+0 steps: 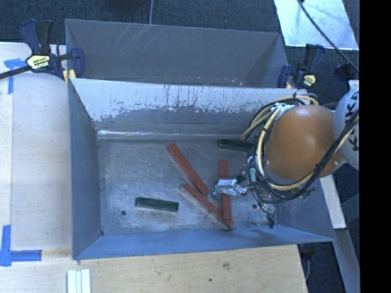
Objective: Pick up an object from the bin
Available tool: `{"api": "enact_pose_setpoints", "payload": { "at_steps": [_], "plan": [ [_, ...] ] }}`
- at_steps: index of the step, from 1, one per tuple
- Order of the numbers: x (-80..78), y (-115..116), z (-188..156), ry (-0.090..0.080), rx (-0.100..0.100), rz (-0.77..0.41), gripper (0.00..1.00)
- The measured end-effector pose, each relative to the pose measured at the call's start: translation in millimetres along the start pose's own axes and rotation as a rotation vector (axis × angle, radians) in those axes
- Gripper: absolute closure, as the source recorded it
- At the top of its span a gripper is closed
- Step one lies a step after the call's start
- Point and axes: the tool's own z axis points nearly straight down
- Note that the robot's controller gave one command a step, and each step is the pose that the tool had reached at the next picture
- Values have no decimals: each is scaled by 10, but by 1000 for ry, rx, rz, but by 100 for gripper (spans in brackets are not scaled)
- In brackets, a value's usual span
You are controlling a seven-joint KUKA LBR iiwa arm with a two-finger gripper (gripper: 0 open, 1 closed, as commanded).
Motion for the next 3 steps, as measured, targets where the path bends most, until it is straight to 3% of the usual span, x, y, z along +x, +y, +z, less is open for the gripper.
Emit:
{"api": "enact_pose_setpoints", "payload": {
  "at_steps": [1, 2, 3],
  "plan": [
    [-283, 28, 2, -5, 2, -89, 0],
    [-340, -67, 309, -2, 0, -128, 0],
    [-343, -73, 304, -3, 1, -127, 0]
  ]
}}
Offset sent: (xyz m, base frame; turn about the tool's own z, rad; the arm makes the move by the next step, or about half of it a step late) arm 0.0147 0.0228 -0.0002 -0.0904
